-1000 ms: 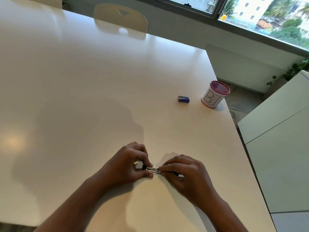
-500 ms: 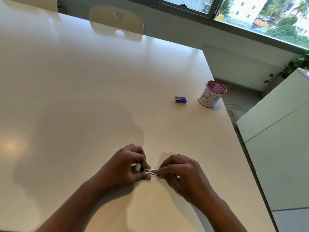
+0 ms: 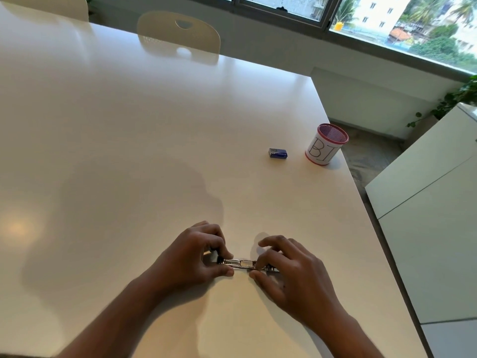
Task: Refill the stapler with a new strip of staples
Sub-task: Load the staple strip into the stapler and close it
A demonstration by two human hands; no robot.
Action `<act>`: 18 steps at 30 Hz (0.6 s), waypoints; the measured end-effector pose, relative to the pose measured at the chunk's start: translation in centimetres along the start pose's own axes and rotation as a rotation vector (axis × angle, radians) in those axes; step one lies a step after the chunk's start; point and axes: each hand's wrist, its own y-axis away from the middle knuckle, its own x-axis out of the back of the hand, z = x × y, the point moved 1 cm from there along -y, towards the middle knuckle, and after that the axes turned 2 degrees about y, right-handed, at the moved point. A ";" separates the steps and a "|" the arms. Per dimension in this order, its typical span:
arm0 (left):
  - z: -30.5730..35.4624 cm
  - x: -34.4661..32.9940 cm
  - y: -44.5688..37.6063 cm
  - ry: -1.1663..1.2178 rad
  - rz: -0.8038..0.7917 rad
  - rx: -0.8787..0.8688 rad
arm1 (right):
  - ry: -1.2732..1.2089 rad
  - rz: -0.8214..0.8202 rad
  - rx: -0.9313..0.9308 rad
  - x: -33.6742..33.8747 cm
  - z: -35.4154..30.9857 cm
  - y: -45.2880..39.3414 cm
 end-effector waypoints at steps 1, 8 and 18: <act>0.0 0.0 0.0 -0.001 -0.001 0.000 | 0.007 -0.008 -0.006 0.0 -0.1 0.0; 0.0 0.0 0.0 -0.006 -0.013 -0.020 | 0.003 -0.013 0.002 -0.5 -1.0 -0.3; -0.3 -0.1 0.0 0.005 -0.002 -0.048 | -0.019 -0.013 0.048 -1.5 -2.5 -1.2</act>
